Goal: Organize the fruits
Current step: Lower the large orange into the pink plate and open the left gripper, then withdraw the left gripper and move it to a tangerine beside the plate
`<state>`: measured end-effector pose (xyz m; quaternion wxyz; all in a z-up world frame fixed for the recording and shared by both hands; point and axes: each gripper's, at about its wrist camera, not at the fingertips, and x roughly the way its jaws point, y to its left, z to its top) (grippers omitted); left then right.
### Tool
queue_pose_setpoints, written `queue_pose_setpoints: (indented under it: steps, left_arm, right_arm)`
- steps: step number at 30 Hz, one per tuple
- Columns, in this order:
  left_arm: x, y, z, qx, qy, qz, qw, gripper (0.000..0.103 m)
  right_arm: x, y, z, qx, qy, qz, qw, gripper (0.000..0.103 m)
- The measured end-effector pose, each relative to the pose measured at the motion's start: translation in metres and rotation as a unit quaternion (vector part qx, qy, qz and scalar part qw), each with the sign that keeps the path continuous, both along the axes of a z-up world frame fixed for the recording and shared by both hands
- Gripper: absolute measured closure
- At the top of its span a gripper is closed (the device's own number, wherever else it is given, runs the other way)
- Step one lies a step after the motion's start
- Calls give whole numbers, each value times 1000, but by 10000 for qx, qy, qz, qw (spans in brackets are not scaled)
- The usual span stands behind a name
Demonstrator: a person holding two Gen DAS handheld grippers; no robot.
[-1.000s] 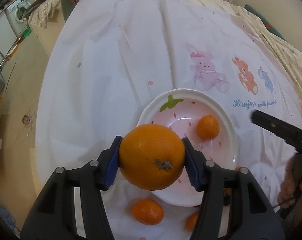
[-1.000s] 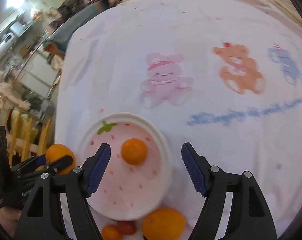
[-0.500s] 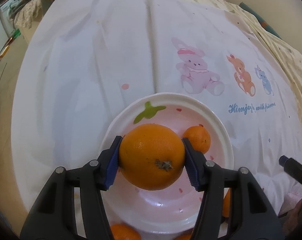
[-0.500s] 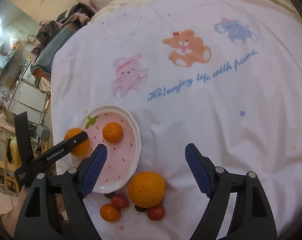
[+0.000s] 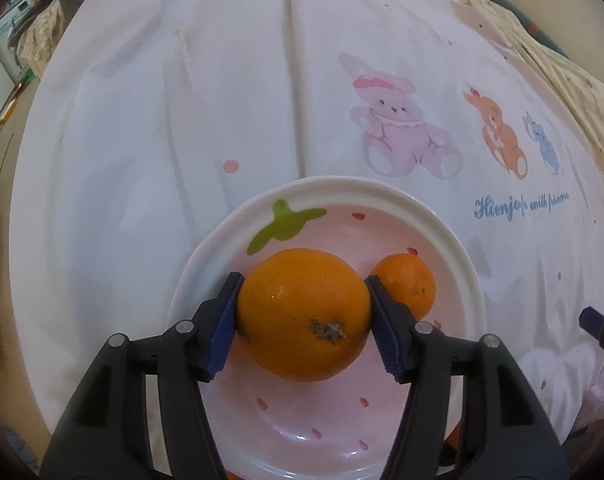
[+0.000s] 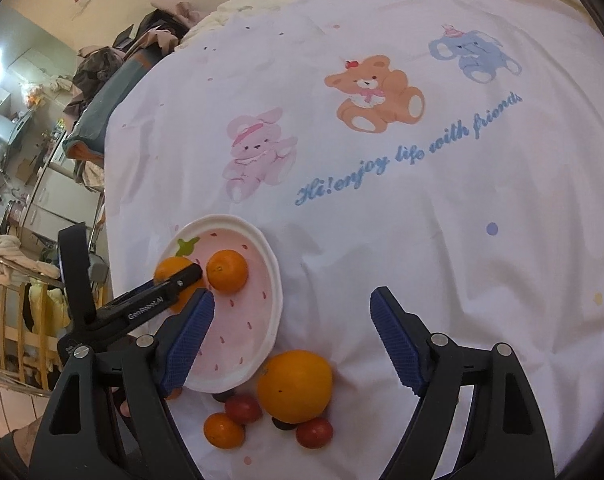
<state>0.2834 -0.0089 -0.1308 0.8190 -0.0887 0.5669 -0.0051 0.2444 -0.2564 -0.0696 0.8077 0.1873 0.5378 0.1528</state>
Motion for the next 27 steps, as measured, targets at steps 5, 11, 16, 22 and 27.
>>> queue_pose_setpoints:
  steps: [5, 11, 16, 22, 27]
  left_arm:
    - [-6, 6, 7, -129, -74, 79, 9999, 15]
    - [-15, 8, 27, -45, -302, 129, 9994, 13]
    - [-30, 16, 44, -34, -376, 206, 9991, 13]
    - [-56, 24, 73, -47, -664, 304, 9973, 13]
    - [-91, 34, 98, -134, -972, 404, 9943, 13]
  right_arm:
    - [-2, 8, 3, -133, -103, 144, 9998, 20]
    - [-4, 9, 5, -184, -164, 177, 9995, 20]
    - [-7, 6, 8, -224, -235, 140, 9994, 20]
    - [-16, 3, 15, -261, -323, 129, 9991, 20]
    - [-31, 1, 23, -338, -507, 171, 9980, 20]
